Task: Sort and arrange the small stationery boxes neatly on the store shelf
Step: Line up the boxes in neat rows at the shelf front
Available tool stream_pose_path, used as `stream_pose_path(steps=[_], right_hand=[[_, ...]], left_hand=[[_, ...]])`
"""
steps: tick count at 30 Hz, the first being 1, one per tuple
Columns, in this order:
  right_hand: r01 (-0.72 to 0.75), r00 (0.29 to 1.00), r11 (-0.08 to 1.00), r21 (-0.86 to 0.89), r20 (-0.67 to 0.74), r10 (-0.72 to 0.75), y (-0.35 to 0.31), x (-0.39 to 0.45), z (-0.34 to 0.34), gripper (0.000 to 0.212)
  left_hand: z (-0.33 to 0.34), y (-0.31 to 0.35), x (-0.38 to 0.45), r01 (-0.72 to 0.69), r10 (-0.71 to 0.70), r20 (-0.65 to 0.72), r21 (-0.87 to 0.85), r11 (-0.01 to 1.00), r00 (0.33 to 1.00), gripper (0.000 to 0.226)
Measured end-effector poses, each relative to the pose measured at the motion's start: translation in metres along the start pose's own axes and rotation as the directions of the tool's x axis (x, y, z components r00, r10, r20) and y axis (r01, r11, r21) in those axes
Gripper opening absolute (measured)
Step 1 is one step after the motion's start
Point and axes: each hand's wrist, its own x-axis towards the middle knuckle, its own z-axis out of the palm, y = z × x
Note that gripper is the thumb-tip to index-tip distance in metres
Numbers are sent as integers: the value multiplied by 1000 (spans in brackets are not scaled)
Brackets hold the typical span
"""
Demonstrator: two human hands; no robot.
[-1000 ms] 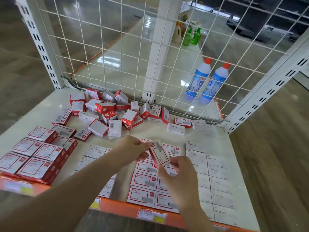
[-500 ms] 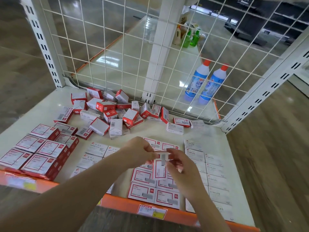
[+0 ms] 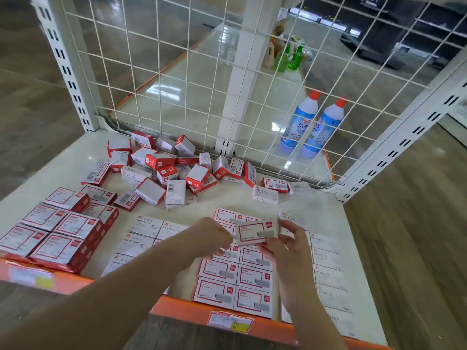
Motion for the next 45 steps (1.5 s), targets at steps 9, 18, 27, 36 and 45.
stream_pose_path(steps=[9,18,27,36,45], right_hand=[[22,993,993,-117,118,-8,8,-2,0,35],[96,980,947,-306,196,-36,7,4,-10,39],[129,965,925,-358,258,-35,12,14,-21,41],[134,978,867,-479,203,-38,16,40,-17,33],[203,974,828,-523,196,-115,11,80,7,27]], left_hand=[[2,-2,3,4,-15,-58,-177,984,998,12],[8,-7,5,-45,29,-105,-144,989,994,10],[13,-9,15,-56,48,-122,-59,997,991,10],[8,-17,25,-95,168,-234,295,951,958,35],[7,-23,45,-118,230,-266,380,918,936,46]])
